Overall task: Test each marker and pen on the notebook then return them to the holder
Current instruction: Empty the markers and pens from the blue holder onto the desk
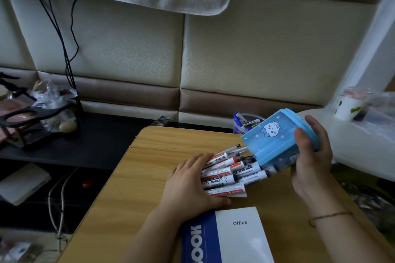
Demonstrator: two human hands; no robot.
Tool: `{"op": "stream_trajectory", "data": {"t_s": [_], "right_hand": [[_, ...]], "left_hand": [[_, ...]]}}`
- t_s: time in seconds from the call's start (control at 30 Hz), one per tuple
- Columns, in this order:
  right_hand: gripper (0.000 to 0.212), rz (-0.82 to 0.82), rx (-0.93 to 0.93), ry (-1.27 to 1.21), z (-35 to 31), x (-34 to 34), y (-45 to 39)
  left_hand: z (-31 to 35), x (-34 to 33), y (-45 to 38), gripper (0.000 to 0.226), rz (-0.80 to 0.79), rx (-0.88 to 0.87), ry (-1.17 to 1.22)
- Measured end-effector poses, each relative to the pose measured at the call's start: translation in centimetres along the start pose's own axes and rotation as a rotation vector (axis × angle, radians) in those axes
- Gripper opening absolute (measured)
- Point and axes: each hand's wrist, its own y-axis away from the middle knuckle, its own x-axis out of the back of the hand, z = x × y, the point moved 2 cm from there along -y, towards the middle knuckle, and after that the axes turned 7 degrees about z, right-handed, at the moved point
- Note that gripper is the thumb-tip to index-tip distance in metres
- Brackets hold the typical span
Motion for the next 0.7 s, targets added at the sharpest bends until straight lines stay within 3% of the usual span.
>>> {"op": "stream_trajectory", "data": {"t_s": [0.3, 0.4, 0.47, 0.53, 0.63, 0.7], "right_hand": [[0.042, 0.101, -0.066, 0.014, 1.1, 2.9, -1.3], [0.052, 0.123, -0.081, 0.016, 0.7, 3.7, -1.6], [0.072, 0.153, -0.075, 0.015, 0.1, 4.2, -1.8], [0.086, 0.179, -0.076, 0.01, -0.4, 4.8, -2.1], [0.068, 0.19, -0.127, -0.032, -0.8, 5.3, -2.4], [0.066, 0.195, -0.159, -0.05, -0.9, 5.2, -2.4]], "left_hand": [[0.9, 0.2, -0.6, 0.107, -0.18, -0.072, -0.314], [1.2, 0.5, -1.4, 0.107, -0.283, -0.09, -0.396], [1.3, 0.9, -1.8, 0.106, -0.342, -0.104, -0.423], [1.5, 1.3, -2.2, 0.104, -0.388, -0.12, -0.42], [1.9, 1.3, -3.6, 0.096, -0.39, -0.109, -0.32], [1.9, 0.7, -5.2, 0.089, -0.356, 0.002, -0.171]]}}
